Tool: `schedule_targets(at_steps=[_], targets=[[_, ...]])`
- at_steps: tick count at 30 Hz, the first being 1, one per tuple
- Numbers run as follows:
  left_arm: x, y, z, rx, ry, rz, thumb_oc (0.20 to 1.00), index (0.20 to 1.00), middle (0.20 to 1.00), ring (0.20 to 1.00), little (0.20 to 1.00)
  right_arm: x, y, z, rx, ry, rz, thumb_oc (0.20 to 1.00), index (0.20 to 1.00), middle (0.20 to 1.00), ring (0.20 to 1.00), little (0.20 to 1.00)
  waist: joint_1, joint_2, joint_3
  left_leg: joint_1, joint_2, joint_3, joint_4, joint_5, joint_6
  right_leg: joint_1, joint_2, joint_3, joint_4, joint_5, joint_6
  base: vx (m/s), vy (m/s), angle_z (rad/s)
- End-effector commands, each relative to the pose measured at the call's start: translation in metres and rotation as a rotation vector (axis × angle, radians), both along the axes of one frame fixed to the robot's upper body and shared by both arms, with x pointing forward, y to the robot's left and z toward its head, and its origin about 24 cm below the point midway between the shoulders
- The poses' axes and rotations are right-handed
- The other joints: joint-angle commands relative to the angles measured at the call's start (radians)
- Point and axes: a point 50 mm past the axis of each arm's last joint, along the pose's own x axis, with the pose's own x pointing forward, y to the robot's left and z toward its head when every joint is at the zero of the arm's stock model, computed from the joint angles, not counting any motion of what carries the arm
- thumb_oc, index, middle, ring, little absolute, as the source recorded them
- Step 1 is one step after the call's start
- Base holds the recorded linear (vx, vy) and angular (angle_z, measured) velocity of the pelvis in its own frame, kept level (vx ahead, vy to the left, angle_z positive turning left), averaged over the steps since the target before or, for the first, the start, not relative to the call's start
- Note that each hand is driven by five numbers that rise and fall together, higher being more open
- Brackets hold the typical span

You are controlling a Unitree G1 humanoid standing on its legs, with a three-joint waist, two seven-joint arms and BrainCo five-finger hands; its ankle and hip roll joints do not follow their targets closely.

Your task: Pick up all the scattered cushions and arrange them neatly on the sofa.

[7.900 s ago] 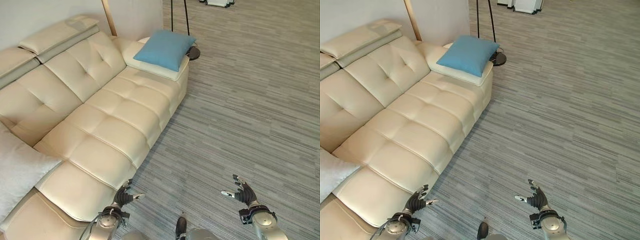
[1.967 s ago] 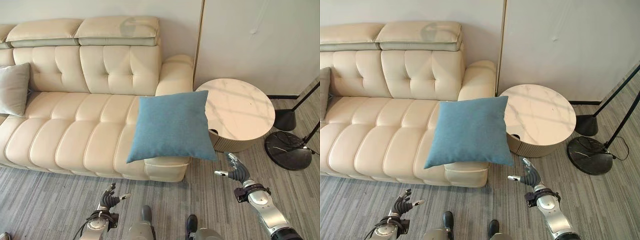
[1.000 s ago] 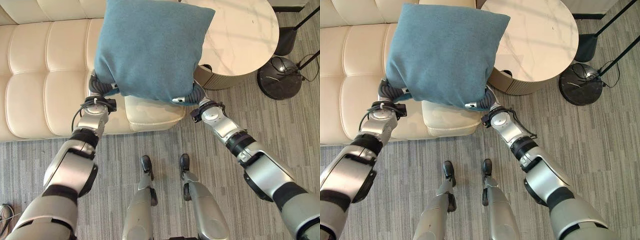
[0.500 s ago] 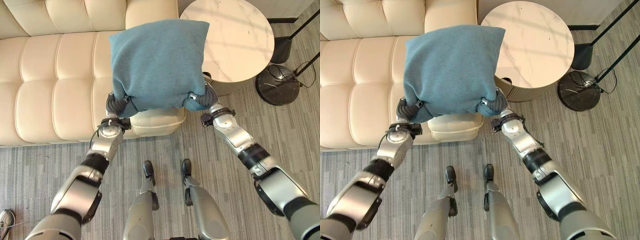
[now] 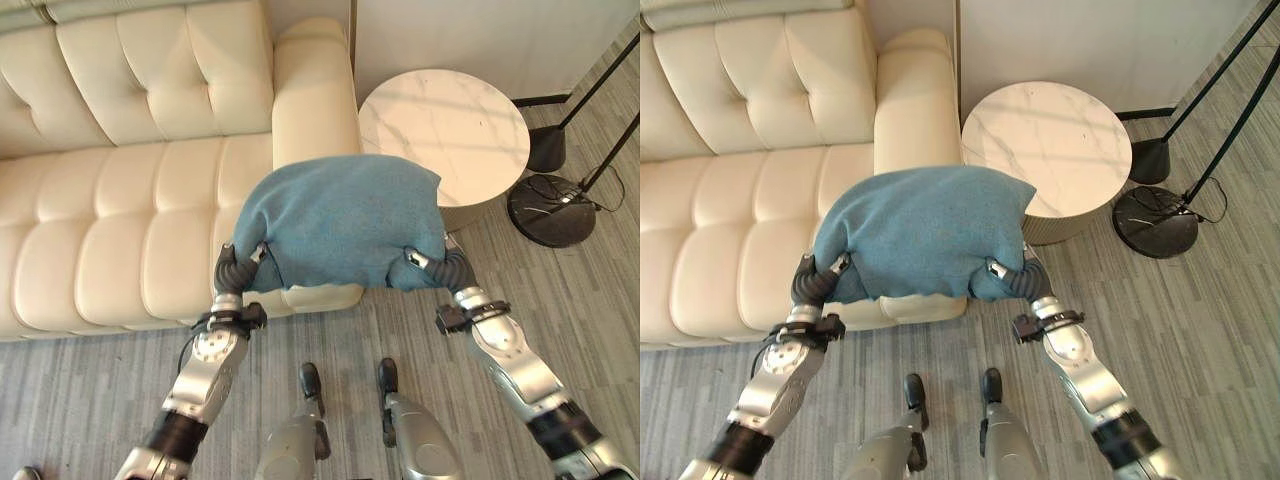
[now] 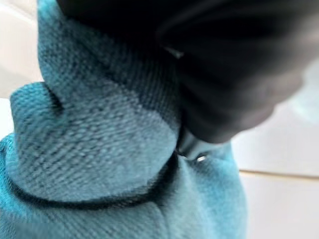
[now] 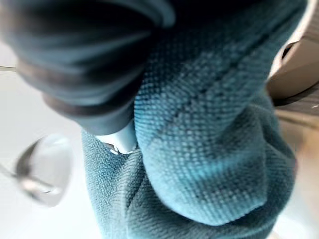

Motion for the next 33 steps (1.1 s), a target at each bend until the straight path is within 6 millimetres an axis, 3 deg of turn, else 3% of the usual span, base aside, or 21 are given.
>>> schedule_targets(at_steps=[1,4,6,9,11,14,16,17,18,20,21,22,25,28,30,33], targets=[[0.006,-0.032,0.048,0.040,-0.294,-0.192,0.200,0.200,0.200,0.200,0.200,-0.010,0.053,0.046,0.114,-0.278,0.267,0.200,0.200,0.200,0.200,0.200,-0.004,-0.079,-0.137,0.068,-0.027,-0.018,0.085,-0.213,-0.019,-0.027,-0.069,0.038,-0.033,0.000,0.118,-0.09,0.077,-0.23],[0.002,-0.032,0.052,0.048,-0.315,-0.199,0.200,0.200,0.200,0.200,0.200,-0.010,0.053,0.046,0.118,-0.284,0.254,0.200,0.200,0.200,0.200,0.200,0.003,-0.084,-0.140,0.071,-0.035,0.000,0.077,-0.205,-0.010,-0.050,-0.080,0.035,-0.014,0.037,0.149,-0.15,0.044,-0.20],[0.003,-0.036,0.057,0.044,-0.334,-0.227,0.200,0.200,0.200,0.200,0.200,-0.009,0.050,0.042,0.146,-0.264,0.228,0.200,0.200,0.200,0.200,0.200,0.010,-0.081,-0.127,0.051,-0.023,-0.009,0.088,-0.187,-0.005,-0.053,-0.063,0.050,0.070,-0.008,0.144,-0.27,-0.006,-0.15],[0.004,-0.041,0.060,0.043,-0.344,-0.262,0.200,0.200,0.200,0.200,0.200,-0.009,0.049,0.038,0.188,-0.249,0.221,0.200,0.200,0.200,0.200,0.200,0.032,-0.072,-0.128,0.016,-0.005,-0.045,0.103,-0.153,0.001,-0.009,-0.017,0.068,0.250,-0.110,0.101,-0.25,-0.065,0.21],[0.004,-0.041,0.061,0.051,-0.341,-0.273,0.200,0.200,0.200,0.200,0.200,-0.010,0.047,0.038,0.178,-0.254,0.211,0.200,0.200,0.200,0.200,0.200,0.054,-0.077,-0.147,-0.017,-0.003,-0.071,0.103,-0.131,-0.006,0.038,0.005,0.076,0.289,-0.126,0.091,-0.20,-0.166,0.56],[0.004,-0.036,0.062,0.054,-0.338,-0.260,0.200,0.200,0.200,0.200,0.200,-0.009,0.048,0.038,0.168,-0.255,0.213,0.200,0.200,0.200,0.200,0.200,0.102,-0.097,-0.152,-0.085,0.003,-0.113,0.111,-0.085,-0.043,0.122,0.027,0.053,0.147,-0.229,0.042,-0.23,-0.242,0.50],[0.005,-0.036,0.063,0.048,-0.336,-0.257,0.200,0.200,0.200,0.200,0.200,-0.007,0.047,0.037,0.157,-0.245,0.208,0.200,0.200,0.200,0.200,0.200,0.110,-0.095,-0.141,-0.156,0.015,-0.142,0.124,-0.037,-0.088,0.131,0.058,0.048,0.054,-0.230,0.016,-0.38,-0.288,0.67],[0.006,-0.039,0.061,0.024,-0.326,-0.262,0.200,0.200,0.200,0.200,0.200,-0.006,0.043,0.036,0.137,-0.243,0.187,0.200,0.200,0.200,0.200,0.200,0.107,-0.080,-0.113,-0.199,0.030,-0.141,0.131,0.001,-0.116,0.122,0.069,0.013,0.024,-0.218,0.003,-0.36,-0.200,0.96],[0.006,-0.039,0.061,0.024,-0.327,-0.262,0.200,0.200,0.200,0.200,0.200,-0.006,0.043,0.036,0.137,-0.244,0.187,0.200,0.200,0.200,0.200,0.200,0.104,-0.079,-0.112,-0.201,0.030,-0.144,0.132,0.001,-0.117,0.122,0.069,0.010,0.023,-0.217,0.002,-0.38,-0.128,1.04],[0.008,-0.044,0.059,0.008,-0.319,-0.281,0.200,0.200,0.200,0.200,0.200,-0.005,0.039,0.034,0.117,-0.239,0.174,0.200,0.200,0.200,0.200,0.200,0.083,-0.073,-0.096,-0.199,0.050,-0.072,0.153,-0.023,-0.089,0.102,0.052,-0.043,0.024,-0.202,0.001,-0.31,-0.020,0.81],[0.006,-0.048,0.059,0.002,-0.317,-0.317,0.200,0.200,0.200,0.200,0.200,-0.008,0.037,0.032,0.122,-0.227,0.174,0.200,0.200,0.200,0.200,0.200,0.063,-0.084,-0.094,-0.169,0.054,-0.016,0.215,-0.087,-0.067,0.095,0.023,-0.087,0.010,-0.186,0.006,-0.26,0.001,0.90],[0.006,-0.048,0.059,0.002,-0.317,-0.317,0.200,0.200,0.200,0.200,0.200,-0.008,0.037,0.032,0.122,-0.227,0.174,0.200,0.200,0.200,0.200,0.200,0.062,-0.082,-0.097,-0.175,0.055,-0.018,0.216,-0.085,-0.067,0.092,0.024,-0.088,0.008,-0.182,0.005,-0.23,0.004,1.11],[0.005,-0.053,0.058,-0.003,-0.313,-0.356,0.200,0.200,0.200,0.200,0.200,-0.013,0.031,0.028,0.137,-0.202,0.173,0.200,0.200,0.200,0.200,0.200,0.029,-0.101,-0.107,-0.125,0.066,0.058,0.311,-0.193,-0.054,0.089,-0.017,-0.152,-0.021,-0.152,0.010,-0.13,0.031,0.98],[0.006,-0.059,0.057,0.001,-0.301,-0.386,0.200,0.200,0.200,0.200,0.200,-0.016,0.030,0.027,0.157,-0.192,0.175,0.200,0.200,0.200,0.200,0.200,-0.012,-0.085,-0.136,-0.028,0.081,0.151,0.229,-0.210,-0.064,0.087,-0.030,-0.206,-0.051,-0.126,0.029,0.01,0.147,0.73],[0.007,-0.057,0.056,0.022,-0.290,-0.381,0.200,0.200,0.200,0.200,0.200,-0.015,0.032,0.028,0.171,-0.193,0.173,0.200,0.200,0.200,0.200,0.200,-0.015,-0.090,-0.133,-0.045,0.072,0.132,0.218,-0.196,-0.067,0.090,-0.043,-0.217,-0.062,-0.107,0.034,0.05,0.216,0.84],[0.006,-0.054,0.055,0.040,-0.285,-0.379,0.200,0.200,0.200,0.200,0.200,-0.014,0.043,0.032,0.176,-0.204,0.214,0.200,0.200,0.200,0.200,0.200,0.010,-0.103,-0.116,-0.066,0.044,0.094,0.226,-0.213,-0.045,0.085,-0.064,-0.202,-0.055,-0.093,0.045,0.03,0.169,0.29]])
